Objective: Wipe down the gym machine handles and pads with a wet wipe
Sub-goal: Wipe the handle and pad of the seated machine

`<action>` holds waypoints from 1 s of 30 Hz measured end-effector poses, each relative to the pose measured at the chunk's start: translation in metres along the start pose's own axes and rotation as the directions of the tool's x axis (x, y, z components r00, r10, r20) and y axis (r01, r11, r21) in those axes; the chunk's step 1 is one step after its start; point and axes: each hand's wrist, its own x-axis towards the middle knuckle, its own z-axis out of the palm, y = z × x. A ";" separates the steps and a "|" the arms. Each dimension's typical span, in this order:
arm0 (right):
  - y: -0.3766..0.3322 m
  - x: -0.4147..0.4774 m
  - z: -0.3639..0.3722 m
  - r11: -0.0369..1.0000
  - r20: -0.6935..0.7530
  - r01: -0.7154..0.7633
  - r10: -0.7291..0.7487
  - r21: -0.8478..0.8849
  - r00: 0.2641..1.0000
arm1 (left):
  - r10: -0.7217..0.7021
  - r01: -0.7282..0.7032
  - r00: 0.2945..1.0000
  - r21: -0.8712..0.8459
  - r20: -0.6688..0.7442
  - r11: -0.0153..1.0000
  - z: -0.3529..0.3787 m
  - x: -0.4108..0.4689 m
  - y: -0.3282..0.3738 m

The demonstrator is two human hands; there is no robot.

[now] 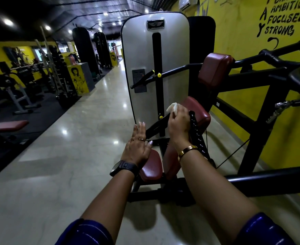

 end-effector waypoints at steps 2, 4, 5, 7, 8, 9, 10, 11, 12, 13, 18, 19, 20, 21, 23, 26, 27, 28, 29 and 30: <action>0.002 -0.003 0.001 0.983 0.027 0.121 -0.119 -0.135 0.993 | -0.006 0.006 1.000 0.039 -0.006 0.999 0.002 0.000 -0.001; 0.004 -0.006 0.002 0.932 0.089 0.227 -0.210 -0.282 0.974 | 0.006 -0.005 1.000 0.099 -0.008 0.995 0.003 0.000 -0.002; 0.004 -0.008 0.003 0.895 0.127 0.284 -0.255 -0.346 0.959 | 0.010 -0.009 1.000 0.123 -0.007 0.992 0.004 0.000 -0.002; 0.002 -0.013 0.004 0.800 0.218 0.409 -0.346 -0.440 0.912 | 0.013 -0.012 1.000 0.143 -0.007 0.990 0.005 0.001 -0.004; 0.000 -0.016 0.004 0.750 0.278 0.459 -0.368 -0.476 0.888 | 0.013 -0.013 1.000 0.144 -0.001 0.990 0.005 0.002 -0.004; -0.002 -0.019 0.005 0.705 0.349 0.503 -0.367 -0.500 0.862 | 0.012 -0.012 1.000 0.141 0.002 0.990 0.005 0.002 -0.004; -0.005 -0.023 0.007 0.667 0.419 0.546 -0.362 -0.507 0.832 | 0.015 -0.016 1.000 0.135 0.007 0.991 0.005 0.002 -0.003; -0.006 -0.027 0.008 0.628 0.486 0.592 -0.360 -0.505 0.796 | 0.010 -0.011 1.000 0.124 0.007 0.992 0.005 0.002 -0.002; -0.008 -0.031 0.010 0.598 0.540 0.635 -0.365 -0.489 0.759 | 0.000 0.000 1.000 0.112 0.005 0.994 0.004 0.003 -0.002; -0.009 -0.034 0.011 0.576 0.578 0.673 -0.378 -0.465 0.723 | -0.017 0.016 1.000 0.111 0.009 0.994 0.005 0.004 -0.003; -0.010 -0.042 0.005 0.575 0.612 0.718 -0.419 -0.392 0.671 | -0.016 0.005 0.998 0.205 0.053 0.979 0.001 0.002 0.001; -0.010 -0.042 0.003 0.587 0.602 0.709 -0.420 -0.391 0.679 | -0.026 0.017 0.998 0.169 0.050 0.986 -0.001 0.001 0.003; -0.010 -0.043 0.002 0.595 0.588 0.697 -0.417 -0.400 0.693 | -0.037 0.027 0.998 0.161 0.060 0.987 -0.003 0.000 0.004; -0.010 -0.043 0.001 0.595 0.560 0.683 -0.421 -0.423 0.713 | -0.043 0.031 0.997 0.177 0.061 0.984 -0.004 -0.001 0.005; -0.006 -0.039 0.002 0.627 0.469 0.624 -0.423 -0.466 0.775 | -0.056 0.042 0.996 0.198 0.064 0.979 -0.003 0.000 0.004; 0.001 -0.030 0.002 0.671 0.401 0.542 -0.373 -0.506 0.837 | -0.086 0.071 0.994 0.214 0.060 0.974 -0.002 0.000 0.005; 0.001 -0.028 0.002 0.671 0.392 0.526 -0.358 -0.523 0.847 | -0.088 0.074 0.995 0.213 0.056 0.974 -0.002 0.000 0.006; -0.001 -0.028 0.001 0.662 0.389 0.518 -0.349 -0.541 0.853 | -0.086 0.073 0.995 0.206 0.055 0.976 -0.002 0.001 0.005; -0.004 -0.028 0.001 0.646 0.391 0.521 -0.349 -0.558 0.852 | -0.079 0.068 0.996 0.193 0.050 0.979 -0.002 0.001 0.005; -0.006 -0.029 0.002 0.628 0.396 0.538 -0.366 -0.562 0.842 | -0.073 0.062 0.996 0.182 0.051 0.981 -0.002 0.001 0.003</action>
